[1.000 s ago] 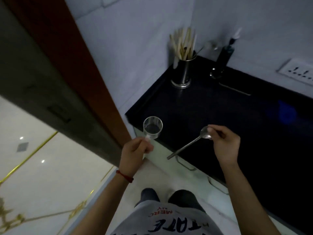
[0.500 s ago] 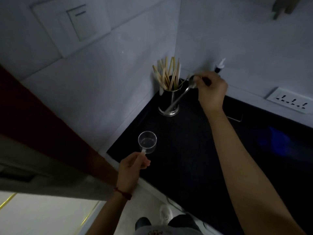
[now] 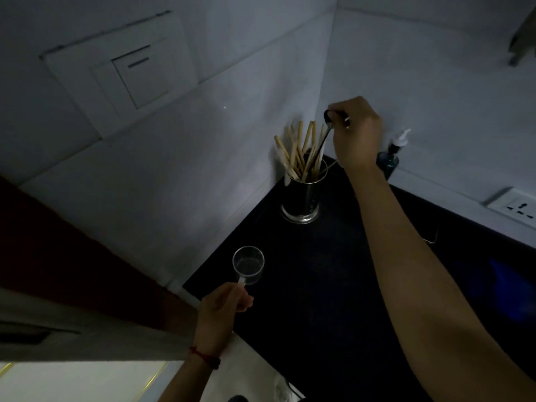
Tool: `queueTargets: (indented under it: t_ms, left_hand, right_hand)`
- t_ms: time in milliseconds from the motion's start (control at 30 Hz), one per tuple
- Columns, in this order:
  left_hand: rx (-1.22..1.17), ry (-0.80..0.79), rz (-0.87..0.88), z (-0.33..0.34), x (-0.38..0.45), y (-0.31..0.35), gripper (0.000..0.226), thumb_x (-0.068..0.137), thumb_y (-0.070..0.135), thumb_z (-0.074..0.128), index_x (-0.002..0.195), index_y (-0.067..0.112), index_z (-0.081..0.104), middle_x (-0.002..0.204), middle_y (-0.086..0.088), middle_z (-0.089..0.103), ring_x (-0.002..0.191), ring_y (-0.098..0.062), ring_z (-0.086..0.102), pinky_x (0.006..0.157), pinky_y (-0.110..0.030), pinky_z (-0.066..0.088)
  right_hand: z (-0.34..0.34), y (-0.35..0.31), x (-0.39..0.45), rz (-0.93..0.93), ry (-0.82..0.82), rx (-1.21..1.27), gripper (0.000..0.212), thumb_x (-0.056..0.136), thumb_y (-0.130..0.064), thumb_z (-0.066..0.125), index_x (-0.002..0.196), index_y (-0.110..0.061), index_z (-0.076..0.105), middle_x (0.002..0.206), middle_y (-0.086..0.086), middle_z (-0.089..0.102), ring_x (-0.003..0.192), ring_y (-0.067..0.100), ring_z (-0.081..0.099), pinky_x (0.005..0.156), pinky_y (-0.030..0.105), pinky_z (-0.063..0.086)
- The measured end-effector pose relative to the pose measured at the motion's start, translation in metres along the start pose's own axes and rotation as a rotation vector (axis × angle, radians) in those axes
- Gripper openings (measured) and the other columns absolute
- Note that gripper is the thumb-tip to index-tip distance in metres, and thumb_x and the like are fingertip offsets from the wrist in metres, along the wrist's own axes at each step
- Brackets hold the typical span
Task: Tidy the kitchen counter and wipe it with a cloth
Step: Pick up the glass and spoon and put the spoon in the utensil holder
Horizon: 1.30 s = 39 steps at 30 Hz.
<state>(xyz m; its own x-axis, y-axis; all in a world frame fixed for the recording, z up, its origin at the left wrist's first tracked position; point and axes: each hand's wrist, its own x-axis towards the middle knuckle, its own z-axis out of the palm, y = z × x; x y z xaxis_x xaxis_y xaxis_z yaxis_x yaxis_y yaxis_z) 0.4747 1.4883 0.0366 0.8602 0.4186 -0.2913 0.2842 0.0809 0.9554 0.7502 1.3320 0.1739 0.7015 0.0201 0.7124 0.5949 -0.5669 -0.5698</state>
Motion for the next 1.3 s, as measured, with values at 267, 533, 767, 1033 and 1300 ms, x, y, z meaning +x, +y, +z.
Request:
queueTargets:
  t_ms: [267,533,767,1033,1300]
  left_hand:
    - [-0.003,0.011,-0.032,0.004,0.005,-0.002,0.032,0.093,0.005,0.046,0.066,0.007,0.064,0.059,-0.002,0.070,0.059,-0.007,0.065,0.061,-0.016,0.054]
    - [0.010,0.019,-0.047,0.016,0.016,-0.006,0.035,0.092,0.007,0.047,0.063,0.011,0.065,0.059,-0.001,0.070,0.060,-0.010,0.065,0.061,-0.018,0.054]
    - [-0.061,-0.015,-0.122,0.047,0.051,-0.004,0.032,0.093,0.007,0.046,0.065,0.010,0.062,0.052,0.001,0.067,0.059,-0.011,0.063,0.060,-0.016,0.053]
    - [-0.104,-0.024,-0.259,0.086,0.112,0.001,0.028,0.095,0.012,0.043,0.070,0.012,0.056,0.071,-0.006,0.059,0.064,-0.015,0.057,0.055,-0.015,0.050]
    - [-0.052,-0.018,-0.291,0.098,0.142,-0.015,0.028,0.096,0.012,0.039,0.071,0.015,0.052,0.072,-0.005,0.058,0.062,-0.012,0.057,0.058,-0.021,0.047]
  right_hand:
    - [0.044,0.039,-0.050,0.149,-0.517,-0.202,0.021,0.086,-0.006,0.052,0.094,0.004,0.068,0.101,0.024,0.065,0.094,0.038,0.061,0.079,0.044,0.051]
    - [0.026,0.042,-0.130,0.099,-0.150,-0.179,0.030,0.085,-0.015,0.057,0.112,-0.003,0.062,0.117,0.019,0.061,0.106,0.030,0.057,0.090,0.038,0.049]
    - [0.012,0.066,-0.250,0.501,-0.611,-0.360,0.052,0.090,-0.032,0.048,0.137,-0.011,0.040,0.153,0.011,0.026,0.140,0.028,0.027,0.113,0.048,0.028]
    - [0.010,0.077,-0.273,0.448,-0.817,-0.507,0.074,0.081,-0.049,0.006,0.143,-0.016,0.030,0.156,0.006,0.020,0.145,0.020,0.013,0.117,0.037,0.005]
    - [0.010,0.077,-0.272,0.462,-0.824,-0.483,0.074,0.081,-0.050,0.004,0.144,-0.019,0.026,0.157,0.003,0.016,0.146,0.018,0.007,0.115,0.033,-0.002]
